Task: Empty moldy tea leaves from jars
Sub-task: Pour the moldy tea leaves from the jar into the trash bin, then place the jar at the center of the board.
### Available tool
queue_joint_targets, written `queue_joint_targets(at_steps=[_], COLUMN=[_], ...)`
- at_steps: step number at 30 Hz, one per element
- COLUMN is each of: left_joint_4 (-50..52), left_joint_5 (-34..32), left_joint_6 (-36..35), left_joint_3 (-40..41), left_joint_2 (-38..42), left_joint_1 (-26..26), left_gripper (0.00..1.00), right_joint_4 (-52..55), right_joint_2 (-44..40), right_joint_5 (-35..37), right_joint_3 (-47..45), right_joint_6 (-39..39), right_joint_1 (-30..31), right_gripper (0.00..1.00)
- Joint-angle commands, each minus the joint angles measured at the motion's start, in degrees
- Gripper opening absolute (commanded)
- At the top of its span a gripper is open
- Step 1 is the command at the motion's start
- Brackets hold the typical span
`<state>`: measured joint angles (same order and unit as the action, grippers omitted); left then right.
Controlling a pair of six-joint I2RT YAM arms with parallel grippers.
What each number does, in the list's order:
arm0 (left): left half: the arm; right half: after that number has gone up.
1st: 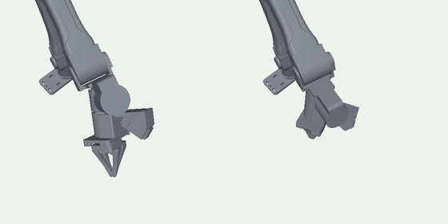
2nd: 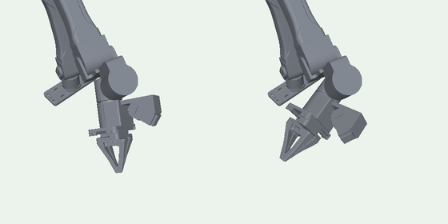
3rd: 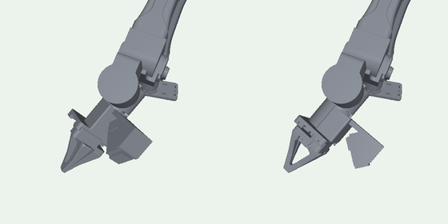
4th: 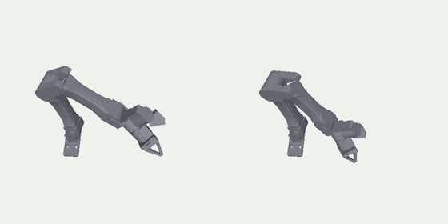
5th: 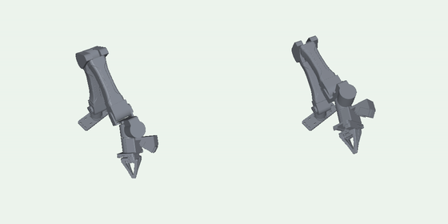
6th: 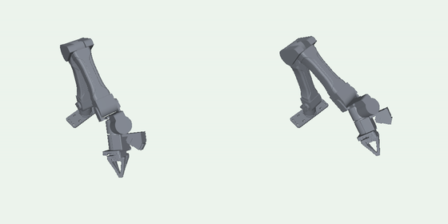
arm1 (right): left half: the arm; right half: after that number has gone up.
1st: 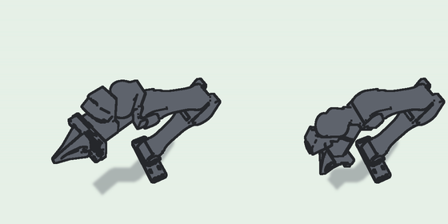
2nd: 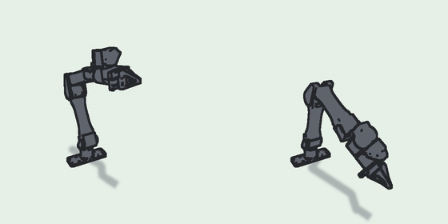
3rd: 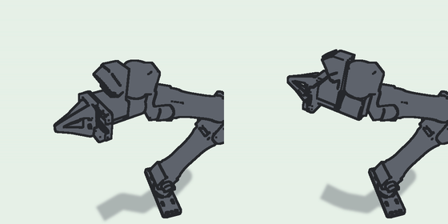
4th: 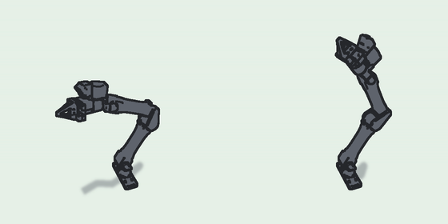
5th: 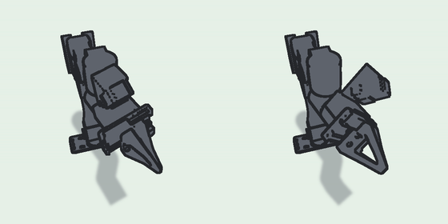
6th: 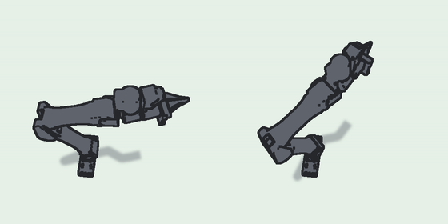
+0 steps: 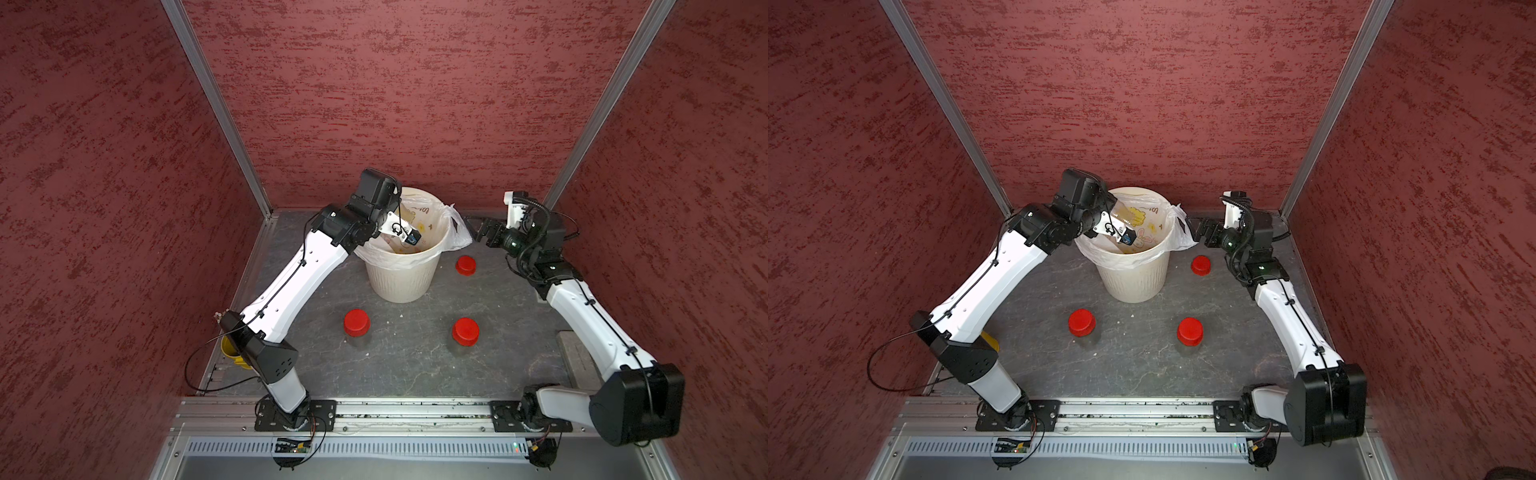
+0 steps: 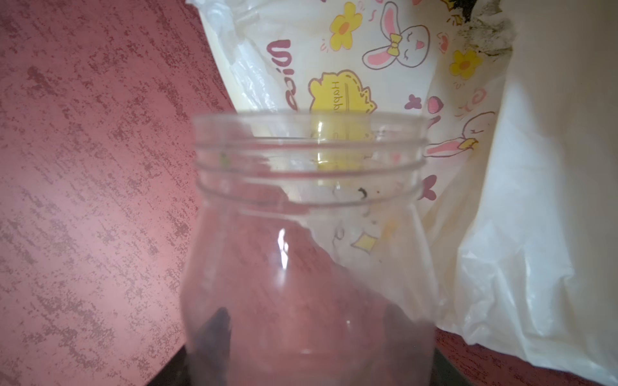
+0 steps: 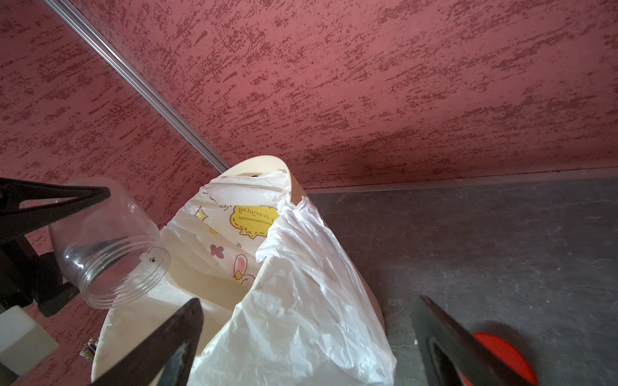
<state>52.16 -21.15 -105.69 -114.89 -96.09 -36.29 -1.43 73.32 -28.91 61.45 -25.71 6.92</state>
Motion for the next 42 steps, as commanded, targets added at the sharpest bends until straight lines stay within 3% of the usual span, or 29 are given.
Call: queue_joint_targets(at_steps=[1, 5, 9, 15, 26, 42], left_joint_4=[-5.4, -14.2, -24.8, -32.2, -36.7, -35.7], left_joint_5=[4.7, 14.6, 20.3, 27.6, 31.2, 32.6], left_joint_6=[2.7, 10.2, 16.3, 24.6, 27.8, 27.6], left_joint_3=[1.5, 11.0, 21.9, 29.5, 33.1, 33.5], left_joint_2=[3.9, 9.9, 14.5, 18.7, 19.1, 20.3], left_joint_1=[0.3, 3.6, 6.6, 9.0, 10.5, 10.8], left_gripper=[0.57, 0.57, 0.57, 0.58, 0.58, 0.59], right_joint_4=[-1.1, 1.5, 2.8, 5.9, 5.5, 4.0], right_joint_2=[0.0, -0.1, -1.4, 0.0, 7.4, 9.6], right_joint_5=[-1.1, -1.8, -0.5, 0.2, 0.4, -1.2], right_joint_3=[3.1, 5.9, 7.5, 12.0, 19.4, 20.5], right_joint_6=[0.1, 2.2, 4.4, 6.7, 6.8, 6.6], right_joint_1=[0.1, 1.6, 4.3, 9.5, 18.9, 19.7], right_gripper=[0.98, 0.96, 0.95, 0.91, 0.83, 0.72])
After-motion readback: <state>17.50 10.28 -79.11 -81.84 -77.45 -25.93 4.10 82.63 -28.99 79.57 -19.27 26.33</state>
